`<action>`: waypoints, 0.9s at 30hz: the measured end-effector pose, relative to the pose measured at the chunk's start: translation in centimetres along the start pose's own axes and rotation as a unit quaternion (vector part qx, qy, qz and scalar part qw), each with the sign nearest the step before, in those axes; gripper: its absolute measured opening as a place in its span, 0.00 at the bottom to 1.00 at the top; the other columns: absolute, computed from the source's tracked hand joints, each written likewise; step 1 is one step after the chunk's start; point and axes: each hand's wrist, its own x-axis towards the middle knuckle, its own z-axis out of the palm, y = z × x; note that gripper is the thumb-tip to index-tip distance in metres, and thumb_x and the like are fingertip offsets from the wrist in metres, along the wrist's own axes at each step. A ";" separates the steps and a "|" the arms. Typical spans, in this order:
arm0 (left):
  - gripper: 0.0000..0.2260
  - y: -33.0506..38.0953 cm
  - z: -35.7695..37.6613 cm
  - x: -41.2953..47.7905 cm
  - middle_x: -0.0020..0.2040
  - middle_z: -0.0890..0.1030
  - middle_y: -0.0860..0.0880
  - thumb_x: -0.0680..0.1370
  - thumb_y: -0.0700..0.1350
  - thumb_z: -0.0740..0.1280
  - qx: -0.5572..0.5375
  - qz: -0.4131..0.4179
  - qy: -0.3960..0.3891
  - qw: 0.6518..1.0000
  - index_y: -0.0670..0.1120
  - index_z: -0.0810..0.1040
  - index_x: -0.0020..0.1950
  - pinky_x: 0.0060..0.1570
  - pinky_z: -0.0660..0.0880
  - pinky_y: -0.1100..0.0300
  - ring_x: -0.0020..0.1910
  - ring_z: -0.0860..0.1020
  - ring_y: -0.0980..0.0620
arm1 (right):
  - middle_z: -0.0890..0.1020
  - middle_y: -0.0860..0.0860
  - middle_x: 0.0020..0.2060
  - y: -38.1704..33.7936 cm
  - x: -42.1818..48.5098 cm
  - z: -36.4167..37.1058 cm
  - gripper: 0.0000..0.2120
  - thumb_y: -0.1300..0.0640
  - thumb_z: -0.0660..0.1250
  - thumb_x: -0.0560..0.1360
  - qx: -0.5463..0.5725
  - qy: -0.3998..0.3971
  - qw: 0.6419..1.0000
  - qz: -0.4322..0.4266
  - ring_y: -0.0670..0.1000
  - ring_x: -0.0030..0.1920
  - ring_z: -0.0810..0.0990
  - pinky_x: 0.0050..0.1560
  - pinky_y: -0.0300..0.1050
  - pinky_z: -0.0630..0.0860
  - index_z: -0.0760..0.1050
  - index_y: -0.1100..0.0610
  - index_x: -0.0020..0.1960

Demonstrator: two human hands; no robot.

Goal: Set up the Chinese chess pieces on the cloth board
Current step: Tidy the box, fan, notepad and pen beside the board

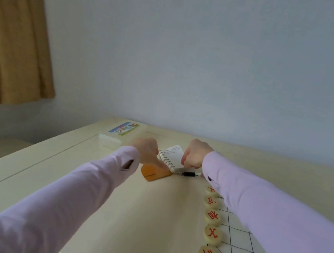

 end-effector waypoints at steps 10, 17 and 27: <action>0.17 1.2 0.9 -0.5 0.35 0.71 0.50 0.69 0.55 0.74 0.057 -0.036 -0.060 0.996 0.44 0.72 0.37 0.31 0.62 0.61 0.33 0.69 0.52 | 0.80 0.56 0.54 0.7 -1.2 0.8 0.17 0.63 0.70 0.69 -0.032 0.014 0.999 -0.038 0.56 0.51 0.79 0.49 0.45 0.77 0.77 0.59 0.58; 0.17 0.8 0.2 -3.4 0.36 0.75 0.50 0.68 0.57 0.74 0.059 -0.051 -0.074 0.994 0.43 0.77 0.39 0.39 0.67 0.61 0.36 0.72 0.51 | 0.78 0.51 0.61 -0.9 -3.4 1.1 0.24 0.57 0.72 0.70 0.032 -0.027 0.995 -0.091 0.53 0.61 0.76 0.62 0.44 0.72 0.74 0.54 0.66; 0.10 -1.5 -2.2 -15.2 0.41 0.76 0.49 0.80 0.47 0.59 -0.047 0.028 0.048 0.997 0.47 0.78 0.44 0.36 0.67 0.62 0.41 0.72 0.49 | 0.80 0.54 0.43 -6.5 -11.4 2.4 0.13 0.58 0.71 0.72 0.172 -0.111 0.968 -0.145 0.53 0.39 0.79 0.46 0.41 0.79 0.78 0.62 0.55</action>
